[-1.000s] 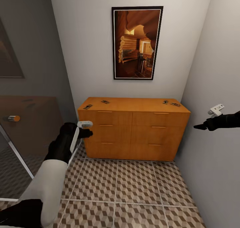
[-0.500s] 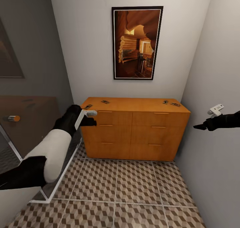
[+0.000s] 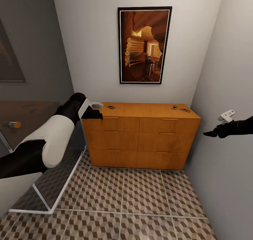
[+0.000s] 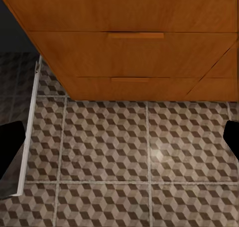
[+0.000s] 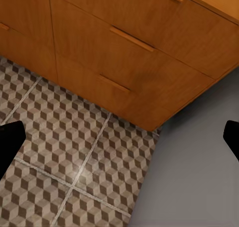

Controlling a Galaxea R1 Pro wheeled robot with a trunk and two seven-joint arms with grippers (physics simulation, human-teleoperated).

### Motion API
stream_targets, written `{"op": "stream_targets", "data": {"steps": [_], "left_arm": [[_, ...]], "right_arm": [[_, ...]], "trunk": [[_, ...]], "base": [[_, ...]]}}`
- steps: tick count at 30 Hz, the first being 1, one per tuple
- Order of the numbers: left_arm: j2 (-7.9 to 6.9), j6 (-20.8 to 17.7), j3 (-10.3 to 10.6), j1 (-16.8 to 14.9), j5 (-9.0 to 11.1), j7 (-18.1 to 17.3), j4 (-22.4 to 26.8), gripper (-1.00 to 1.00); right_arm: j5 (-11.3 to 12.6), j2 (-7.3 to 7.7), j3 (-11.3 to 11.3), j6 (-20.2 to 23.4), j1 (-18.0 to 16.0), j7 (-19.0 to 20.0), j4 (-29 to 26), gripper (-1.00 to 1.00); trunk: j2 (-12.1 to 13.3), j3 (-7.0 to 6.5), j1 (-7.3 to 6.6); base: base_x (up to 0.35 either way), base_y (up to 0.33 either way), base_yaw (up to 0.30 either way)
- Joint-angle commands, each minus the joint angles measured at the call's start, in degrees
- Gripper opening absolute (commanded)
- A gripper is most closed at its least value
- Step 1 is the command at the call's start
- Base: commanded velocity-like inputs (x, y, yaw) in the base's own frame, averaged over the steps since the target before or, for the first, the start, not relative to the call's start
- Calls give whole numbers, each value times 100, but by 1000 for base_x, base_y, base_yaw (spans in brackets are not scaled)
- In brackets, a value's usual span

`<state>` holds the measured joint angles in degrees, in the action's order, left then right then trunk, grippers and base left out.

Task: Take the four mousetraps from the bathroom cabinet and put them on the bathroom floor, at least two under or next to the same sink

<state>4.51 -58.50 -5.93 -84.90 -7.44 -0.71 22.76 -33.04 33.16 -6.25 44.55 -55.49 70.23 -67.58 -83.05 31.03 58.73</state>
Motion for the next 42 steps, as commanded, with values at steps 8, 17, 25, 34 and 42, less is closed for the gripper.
{"op": "stream_targets", "data": {"steps": [8, 17, 25, 34, 42], "left_arm": [[-71, -36, -59, -149, -28, -25, -35, 100], [-300, -43, -50, -164, 0, -239, -39, 100], [-462, -39, -33, -167, -7, -788, -43, 100], [-484, -35, -24, -167, -11, -854, -51, 100], [-479, -30, -21, -167, -11, -860, -59, 100]], "right_arm": [[-59, -3, 40, 33, -6, 50, 13, 100], [-62, -3, 45, 29, -6, 50, 31, 100], [-119, -3, 45, 28, -6, 52, 34, 100], [-131, -3, 45, 28, -6, 52, 34, 100], [-134, -3, 45, 28, -6, 52, 34, 100]], "trunk": [[-3, 7, 0], [-3, 7, 0], [-3, 7, 0], [-3, 7, 0], [-3, 7, 0]], "base": [[0, 0, 0], [0, 0, 0], [8, 0, 0], [220, 34, 0], [336, 14, 0]]}}
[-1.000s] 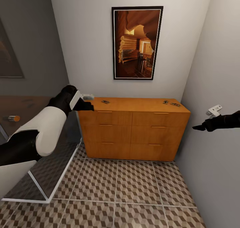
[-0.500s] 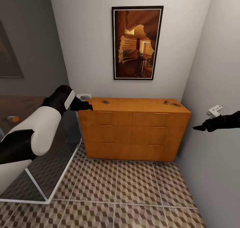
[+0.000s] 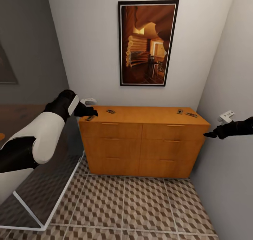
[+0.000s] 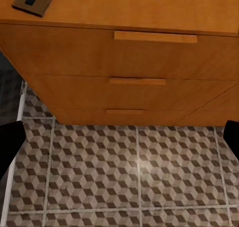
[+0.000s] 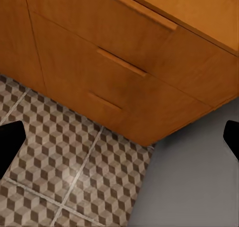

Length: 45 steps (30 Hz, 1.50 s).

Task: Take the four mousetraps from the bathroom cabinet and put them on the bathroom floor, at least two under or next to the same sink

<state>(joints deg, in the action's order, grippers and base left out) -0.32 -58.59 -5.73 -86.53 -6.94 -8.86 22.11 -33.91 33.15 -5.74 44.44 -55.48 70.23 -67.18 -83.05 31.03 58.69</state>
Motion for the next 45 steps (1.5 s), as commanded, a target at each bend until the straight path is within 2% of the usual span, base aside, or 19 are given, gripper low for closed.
{"op": "stream_targets", "data": {"steps": [1, 26, 45], "left_arm": [[4, -21, -41, -2, -62, -45, 5, 100], [8, -4, -35, 62, -70, -45, -30, 100], [-15, 5, -34, 338, -85, -35, -32, 100]], "right_arm": [[-49, -2, -6, 38, -6, 52, -6, 100], [-46, -2, 3, 38, -6, 56, -35, 100], [-54, 15, -14, -89, -6, 52, 146, 100]], "trunk": [[-3, 7, 3], [-3, 7, 3], [-3, 7, 3]], "base": [[342, 5, 0], [320, 1, 0], [23, 0, 0]]}}
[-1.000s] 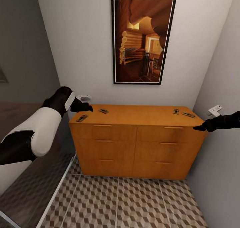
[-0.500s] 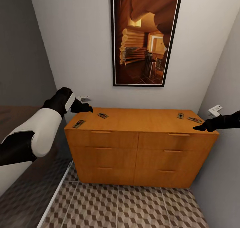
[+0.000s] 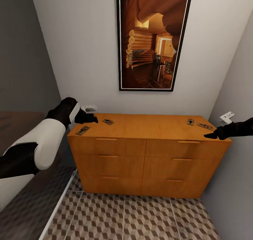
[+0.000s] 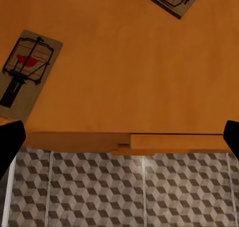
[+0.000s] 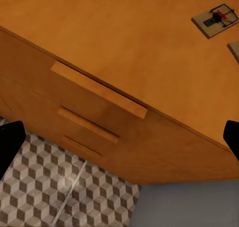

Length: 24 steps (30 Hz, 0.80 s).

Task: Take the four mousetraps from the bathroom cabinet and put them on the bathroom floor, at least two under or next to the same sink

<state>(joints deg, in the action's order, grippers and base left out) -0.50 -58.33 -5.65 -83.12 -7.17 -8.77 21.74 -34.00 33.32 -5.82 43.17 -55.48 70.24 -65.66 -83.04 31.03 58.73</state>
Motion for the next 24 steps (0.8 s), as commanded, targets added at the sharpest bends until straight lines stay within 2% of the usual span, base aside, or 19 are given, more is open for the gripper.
{"op": "stream_targets", "data": {"steps": [1, 9, 19, 24], "left_arm": [[1, -21, -41, 11, -62, -45, 7, 100], [-29, -20, -41, 87, -65, -46, 6, 100], [-34, -20, -37, 173, -65, -46, 11, 100], [-37, -20, -39, 208, -65, -46, 7, 100]], "right_arm": [[-46, 4, -8, -14, -6, 51, 28, 100], [-32, 31, -50, -630, -6, 51, 356, 100], [-17, 69, -87, -735, -6, 51, 389, 100], [-8, 134, -205, -779, -6, 55, 377, 100]], "trunk": [[-4, 6, 0], [-4, 6, 0], [-4, 6, 0], [-4, 6, 0]], "base": [[0, 0, 0], [0, 0, 0], [0, 0, 0], [0, 0, 0]]}}
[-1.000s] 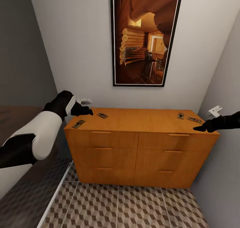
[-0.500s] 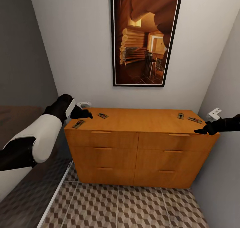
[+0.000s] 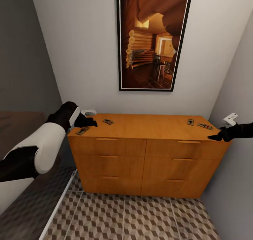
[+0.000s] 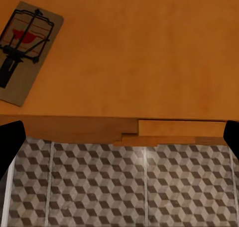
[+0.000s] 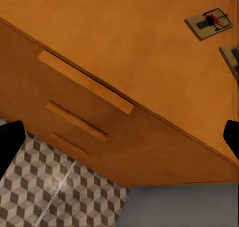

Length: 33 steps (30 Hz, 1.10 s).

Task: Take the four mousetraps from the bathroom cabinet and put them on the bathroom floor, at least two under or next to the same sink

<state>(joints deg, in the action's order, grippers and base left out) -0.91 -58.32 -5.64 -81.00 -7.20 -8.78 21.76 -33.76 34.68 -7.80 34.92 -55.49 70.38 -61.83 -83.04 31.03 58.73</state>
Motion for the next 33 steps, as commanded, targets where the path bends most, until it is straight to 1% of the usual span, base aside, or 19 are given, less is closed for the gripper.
{"op": "stream_targets", "data": {"steps": [1, 3, 4, 7, 13, 14, 15, 16, 20, 21, 23, 27, 28, 33], "left_arm": [[4, -21, -40, 1, -62, -45, 7, 100], [4, -21, -41, 12, -62, -45, 5, 100], [4, -21, -40, 21, -62, -45, 5, 100], [1, -21, -40, 39, -62, -45, 8, 100], [-4, -21, -42, 72, -62, -51, 11, 100], [-4, -21, -43, 83, -62, -52, 11, 100], [-5, -21, -43, 86, -62, -52, 12, 100], [-5, -21, -43, 102, -59, -57, 12, 100], [-5, -21, -43, 126, -55, -60, 12, 100], [-5, -21, -43, 141, -55, -61, 12, 100], [-5, -21, -43, 165, -52, -62, 12, 100], [-5, -20, -38, 216, -47, -66, 12, 100], [-4, -10, -37, 237, -45, -69, 12, 100], [1, 22, -40, 246, -38, -75, 12, 100]], "right_arm": [[-31, 10, -40, 35, -6, 42, -8, 100], [-29, 37, -121, 5, -6, 43, -10, 100], [-28, 71, -213, -31, -6, 49, -14, 100], [-27, 149, -333, -89, -6, 60, -18, 100], [29, 392, -457, -150, -6, 69, -17, 100], [94, 474, -474, -160, -6, 73, -16, 100], [140, 514, -480, -164, -6, 75, -15, 100], [330, 623, -491, -171, -6, 78, -15, 100], [703, 748, -498, -175, -6, 78, -3, 100], [910, 784, -498, -178, -4, 76, 14, 100], [1088, 807, -497, -191, -3, 73, 38, 100], [1341, 837, -489, -261, -4, 57, 141, 100], [1420, 817, -487, -326, -4, 51, 181, 100], [1459, 761, -485, -379, -5, 47, 190, 100]], "trunk": [[-3, 6, 0], [-3, 6, 0], [-3, 6, 0], [-3, 6, 0], [-3, 6, 0], [-3, 6, 0], [-3, 6, 0], [-3, 6, 0], [-3, 6, 0], [-3, 6, 0], [-3, 6, 0], [-3, 6, 0], [-3, 6, 0], [-3, 6, 0]], "base": [[0, 0, 0], [0, 0, 0], [0, 0, 0], [0, 0, 0], [0, 0, 0], [0, 0, 0], [0, 0, 0], [0, 0, 0], [0, 0, 0], [0, 0, 0], [0, 0, 0], [0, 0, 0], [0, 0, 0], [0, 0, 0]]}}
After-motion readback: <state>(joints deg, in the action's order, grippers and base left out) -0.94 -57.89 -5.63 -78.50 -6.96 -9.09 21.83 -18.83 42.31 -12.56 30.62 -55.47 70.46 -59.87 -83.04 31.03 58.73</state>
